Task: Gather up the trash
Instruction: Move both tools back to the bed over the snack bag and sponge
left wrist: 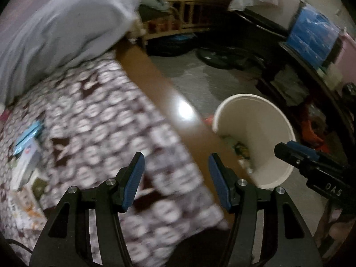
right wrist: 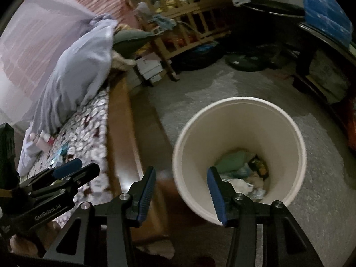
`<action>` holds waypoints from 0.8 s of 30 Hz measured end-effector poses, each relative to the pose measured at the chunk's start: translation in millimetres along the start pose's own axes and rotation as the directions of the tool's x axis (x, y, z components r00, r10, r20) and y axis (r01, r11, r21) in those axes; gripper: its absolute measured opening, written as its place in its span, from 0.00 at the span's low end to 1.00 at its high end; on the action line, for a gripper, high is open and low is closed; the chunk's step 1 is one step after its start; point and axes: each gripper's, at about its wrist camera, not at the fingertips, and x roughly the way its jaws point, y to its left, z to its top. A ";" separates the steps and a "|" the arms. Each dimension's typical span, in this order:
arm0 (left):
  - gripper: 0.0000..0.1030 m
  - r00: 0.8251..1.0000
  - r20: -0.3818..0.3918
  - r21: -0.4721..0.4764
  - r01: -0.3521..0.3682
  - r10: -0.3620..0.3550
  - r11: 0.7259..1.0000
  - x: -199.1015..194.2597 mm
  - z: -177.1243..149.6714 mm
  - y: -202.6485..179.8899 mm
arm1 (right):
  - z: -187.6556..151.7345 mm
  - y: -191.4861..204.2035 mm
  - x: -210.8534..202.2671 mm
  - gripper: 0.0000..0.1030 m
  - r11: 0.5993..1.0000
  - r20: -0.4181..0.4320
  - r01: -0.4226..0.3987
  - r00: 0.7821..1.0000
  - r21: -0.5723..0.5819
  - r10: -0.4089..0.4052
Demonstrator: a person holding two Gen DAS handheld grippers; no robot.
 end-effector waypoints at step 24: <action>0.57 0.954 -0.150 -0.266 -0.292 0.259 0.919 -44.9 -123.9 244.0 | -30.8 207.3 62.4 0.62 0.912 -0.194 -0.226 0.967 -0.341 0.167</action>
